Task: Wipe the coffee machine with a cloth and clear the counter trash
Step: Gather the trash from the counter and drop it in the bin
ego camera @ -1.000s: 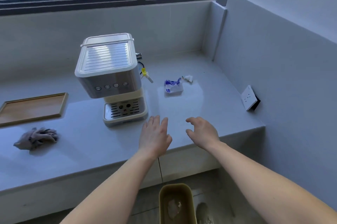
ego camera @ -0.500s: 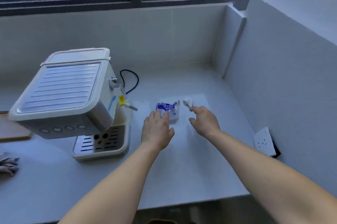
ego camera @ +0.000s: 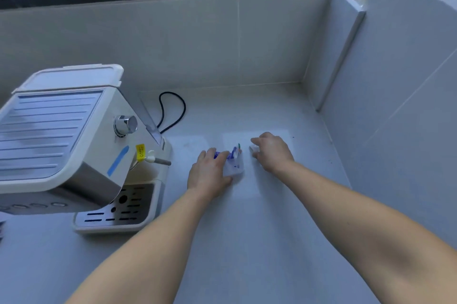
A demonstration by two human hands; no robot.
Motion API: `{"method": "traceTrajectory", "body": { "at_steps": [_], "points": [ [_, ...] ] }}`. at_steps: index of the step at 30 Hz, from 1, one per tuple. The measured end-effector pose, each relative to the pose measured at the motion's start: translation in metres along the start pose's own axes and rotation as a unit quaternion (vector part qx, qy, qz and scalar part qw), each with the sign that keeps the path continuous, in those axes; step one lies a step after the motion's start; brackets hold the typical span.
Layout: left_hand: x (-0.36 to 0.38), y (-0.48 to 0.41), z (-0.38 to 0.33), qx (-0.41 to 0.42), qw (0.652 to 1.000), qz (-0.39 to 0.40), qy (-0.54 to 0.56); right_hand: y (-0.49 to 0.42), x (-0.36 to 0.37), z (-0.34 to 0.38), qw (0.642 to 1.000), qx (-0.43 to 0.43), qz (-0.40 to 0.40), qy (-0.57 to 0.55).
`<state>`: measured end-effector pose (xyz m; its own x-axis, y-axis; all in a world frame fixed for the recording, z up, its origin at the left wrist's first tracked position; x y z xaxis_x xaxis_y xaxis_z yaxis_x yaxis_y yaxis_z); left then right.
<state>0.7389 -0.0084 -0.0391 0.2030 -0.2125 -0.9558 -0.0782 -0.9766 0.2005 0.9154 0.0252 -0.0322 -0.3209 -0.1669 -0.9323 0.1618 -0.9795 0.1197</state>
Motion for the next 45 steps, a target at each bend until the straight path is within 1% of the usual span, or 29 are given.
{"method": "traceTrajectory", "body": {
  "at_steps": [2,6,10,15,17,21,26,30,33,37,43,45],
  "points": [
    [0.0,0.0,0.002,-0.006,1.0,0.004,0.006,0.0,0.005,0.0,1.0,0.0,0.011,0.018],
    [-0.002,0.008,0.007,-0.017,1.0,0.001,0.019,0.009,0.01,-0.003,1.0,0.002,0.004,0.023],
    [-0.008,0.024,0.012,-0.008,1.0,-0.029,0.003,0.023,0.011,0.0,1.0,0.003,-0.015,-0.01],
    [-0.018,0.051,0.025,0.003,0.999,-0.037,0.012,0.056,0.011,0.015,0.998,0.025,-0.046,-0.042],
    [-0.024,0.064,0.035,-0.005,0.999,-0.037,0.037,0.076,0.01,0.027,0.997,0.035,-0.053,-0.042],
    [-0.036,0.098,0.06,-0.032,0.992,-0.03,0.122,0.123,0.01,0.056,0.994,0.059,-0.075,-0.052],
    [-0.046,0.158,0.084,0.015,0.993,-0.02,0.118,0.19,0.018,0.105,0.989,0.079,-0.106,-0.066],
    [-0.039,0.208,0.109,0.044,0.994,-0.014,0.095,0.236,0.042,0.145,0.988,0.082,-0.103,-0.078],
    [-0.031,0.239,0.123,0.067,0.994,-0.014,0.082,0.26,0.058,0.169,0.99,0.074,-0.088,-0.081],
    [-0.026,0.274,0.137,0.071,0.994,-0.025,0.085,0.284,0.071,0.189,0.992,0.052,-0.077,-0.085],
    [0.0,0.335,0.165,0.02,0.988,-0.033,0.148,0.32,0.097,0.206,0.99,-0.004,-0.074,-0.12],
    [0.017,0.356,0.175,-0.004,0.988,-0.033,0.152,0.335,0.115,0.208,0.989,-0.024,-0.06,-0.131]
  ]
}}
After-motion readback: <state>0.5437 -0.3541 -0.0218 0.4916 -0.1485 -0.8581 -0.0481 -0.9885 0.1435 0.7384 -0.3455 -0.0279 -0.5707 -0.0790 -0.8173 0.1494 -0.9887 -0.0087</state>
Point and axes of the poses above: each hand's wrist, its own y-axis away from the middle knuckle, its own x-axis out of the palm, z = x × y, the point moved 8 cm from there along -y, towards the middle knuckle, and after that the axes turned 8 degrees about -x, right-handed, at the moved point
